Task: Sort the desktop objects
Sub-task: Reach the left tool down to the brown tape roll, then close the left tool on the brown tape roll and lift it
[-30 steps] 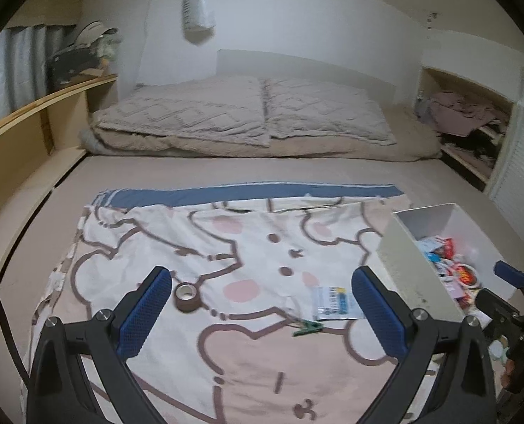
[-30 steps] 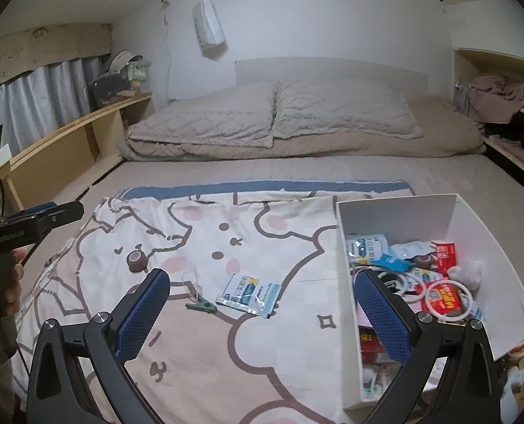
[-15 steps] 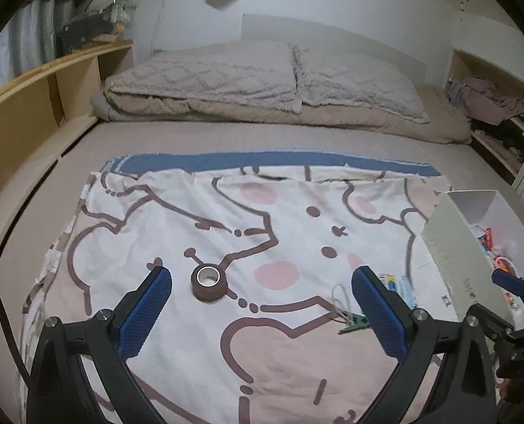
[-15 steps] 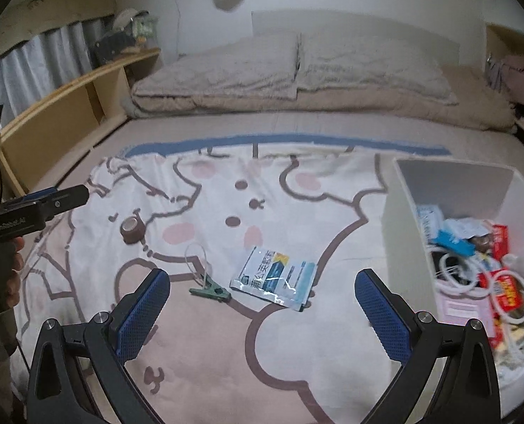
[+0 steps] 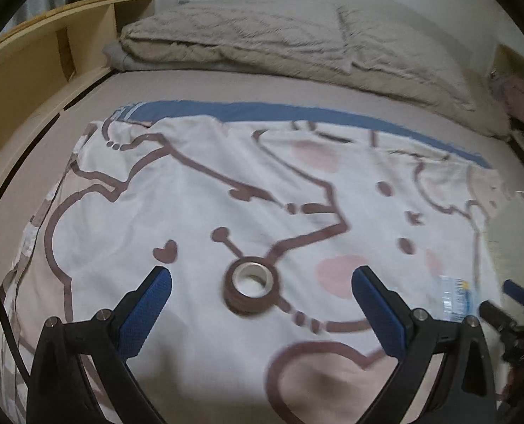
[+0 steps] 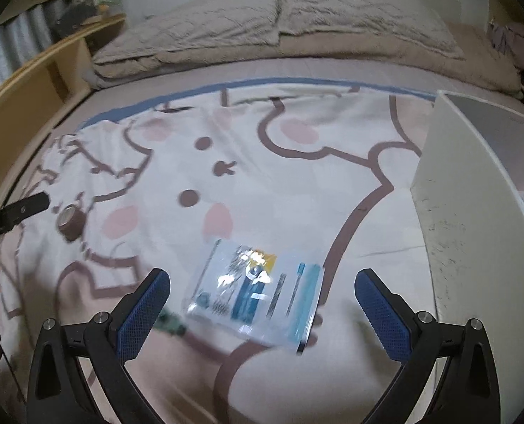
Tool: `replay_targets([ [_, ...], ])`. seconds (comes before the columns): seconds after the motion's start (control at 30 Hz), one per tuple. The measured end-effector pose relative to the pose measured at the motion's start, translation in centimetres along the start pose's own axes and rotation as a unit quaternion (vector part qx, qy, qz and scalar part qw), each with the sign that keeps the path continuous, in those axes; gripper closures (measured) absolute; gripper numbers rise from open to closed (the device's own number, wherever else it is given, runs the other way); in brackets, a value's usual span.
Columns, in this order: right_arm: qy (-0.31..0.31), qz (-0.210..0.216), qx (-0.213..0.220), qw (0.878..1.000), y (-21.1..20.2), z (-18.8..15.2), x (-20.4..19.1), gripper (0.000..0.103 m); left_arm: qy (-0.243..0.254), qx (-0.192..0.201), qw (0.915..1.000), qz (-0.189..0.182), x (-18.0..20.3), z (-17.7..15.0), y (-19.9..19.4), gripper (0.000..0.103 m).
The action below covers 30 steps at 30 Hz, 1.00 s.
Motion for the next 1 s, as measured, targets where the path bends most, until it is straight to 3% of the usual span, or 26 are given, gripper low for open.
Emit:
replay_targets([
  [0.17, -0.012, -0.003, -0.011, 1.000, 2.3, 0.7, -0.8, 0.000, 0.003, -0.020, 0.9994, 0.027, -1.2, -0.1, 3.1, 0.001],
  [0.43, -0.104, -0.036, -0.014, 0.994, 5.3, 1.5, -4.0, 0.000, 0.033, -0.039, 0.9970, 0.057, -1.0, -0.7, 6.4, 0.001],
  [0.53, -0.156, -0.044, -0.016, 0.987, 5.6, 0.6, -5.4, 0.000, 0.040, -0.054, 0.9961, 0.058, -1.2, -1.4, 7.2, 0.009],
  [0.63, -0.199, -0.060, -0.001, 0.978, 5.2, -0.6, -6.3, 0.000, 0.039, -0.060, 0.9961, 0.052, -1.5, -2.2, 7.4, 0.009],
  [0.77, -0.198, -0.059, 0.005, 0.979, 4.3, -1.7, -6.2, 0.000, 0.030, -0.060, 0.9968, 0.043, -1.9, -2.5, 7.2, 0.011],
  [1.0, -0.192, -0.049, 0.003, 0.980, 2.6, -4.0, -6.3, 0.000, 0.040, -0.052, 0.9976, 0.021, -0.6, -2.9, 6.1, 0.048],
])
Point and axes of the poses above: each gripper's, at about its wrist camera, not at the fingertips, and y roughly the way its jaws point, x to its right, z to its top, the point moved 4 cm from there along y, roughly the way its jaws point, and after that the axes turned 5 degrees about x, right-handed, at the moved point
